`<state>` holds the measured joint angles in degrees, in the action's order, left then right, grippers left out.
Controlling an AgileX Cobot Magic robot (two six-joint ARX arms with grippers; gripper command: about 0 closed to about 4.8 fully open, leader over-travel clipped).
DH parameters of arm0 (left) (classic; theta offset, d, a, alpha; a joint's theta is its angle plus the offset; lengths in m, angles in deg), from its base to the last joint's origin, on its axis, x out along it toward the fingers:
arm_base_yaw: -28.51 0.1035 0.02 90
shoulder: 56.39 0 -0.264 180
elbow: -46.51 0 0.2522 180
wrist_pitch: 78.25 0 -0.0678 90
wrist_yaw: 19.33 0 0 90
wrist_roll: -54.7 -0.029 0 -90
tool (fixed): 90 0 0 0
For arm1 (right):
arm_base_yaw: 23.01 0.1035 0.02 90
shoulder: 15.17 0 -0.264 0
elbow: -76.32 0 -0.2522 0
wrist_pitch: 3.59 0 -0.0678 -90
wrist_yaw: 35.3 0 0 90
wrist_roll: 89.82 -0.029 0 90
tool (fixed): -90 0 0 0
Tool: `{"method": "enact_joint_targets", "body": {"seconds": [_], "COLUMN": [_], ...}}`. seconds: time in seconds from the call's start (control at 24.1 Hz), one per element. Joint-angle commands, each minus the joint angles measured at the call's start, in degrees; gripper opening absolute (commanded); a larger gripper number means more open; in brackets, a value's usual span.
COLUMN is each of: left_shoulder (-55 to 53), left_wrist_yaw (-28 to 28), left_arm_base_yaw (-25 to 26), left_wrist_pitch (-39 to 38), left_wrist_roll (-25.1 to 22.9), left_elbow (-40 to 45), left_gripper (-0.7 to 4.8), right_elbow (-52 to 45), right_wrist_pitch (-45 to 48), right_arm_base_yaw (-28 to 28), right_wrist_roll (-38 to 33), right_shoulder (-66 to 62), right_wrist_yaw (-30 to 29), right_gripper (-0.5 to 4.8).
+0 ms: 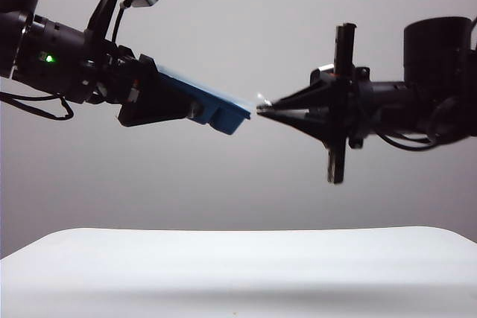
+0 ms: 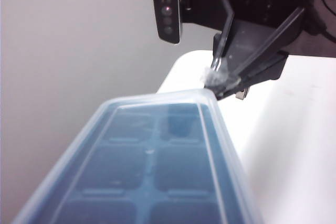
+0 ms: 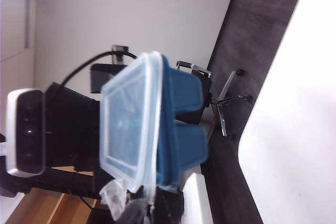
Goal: Pick up the ice cube tray, remove its lid, and then place both the tray and the lid back on the table.
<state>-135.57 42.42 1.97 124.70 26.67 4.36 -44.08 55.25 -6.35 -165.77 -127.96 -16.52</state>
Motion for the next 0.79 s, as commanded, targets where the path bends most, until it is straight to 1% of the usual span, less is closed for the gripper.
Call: {"method": "enact_joint_targets", "body": {"seconds": [0.04,0.21,0.5,0.58,0.79], "left_shoulder": [-0.1,-0.1,-0.1,-0.1,-0.1], "left_wrist_yaw": [-2.5,-2.4,-2.4,-1.4,1.6], "left_arm_base_yaw": [-0.6,-0.6,-0.5,-0.5,-0.4], "left_wrist_pitch": [-2.0,-2.1,-2.9,-4.7,-8.0], "left_wrist_roll": [0.0,0.0,0.0,-0.2,-3.1], "left_elbow": [0.0,0.0,0.0,0.0,0.0], "left_gripper": [2.68,2.68,2.68,2.68,2.68], "right_elbow": [4.1,6.6,6.9,7.3,8.3], "right_wrist_pitch": [2.7,2.2,2.3,2.2,2.3], "right_arm_base_yaw": [0.4,0.4,-1.2,-3.8,-10.6], "right_wrist_roll": [-2.3,-2.7,-2.3,-2.0,-2.1], "right_shoulder": [0.5,0.5,0.5,0.5,0.5], "right_wrist_yaw": [-1.0,-2.2,-2.4,-2.6,-3.3], "right_gripper": [-0.05,-0.05,-0.05,-0.05,-0.05]}}
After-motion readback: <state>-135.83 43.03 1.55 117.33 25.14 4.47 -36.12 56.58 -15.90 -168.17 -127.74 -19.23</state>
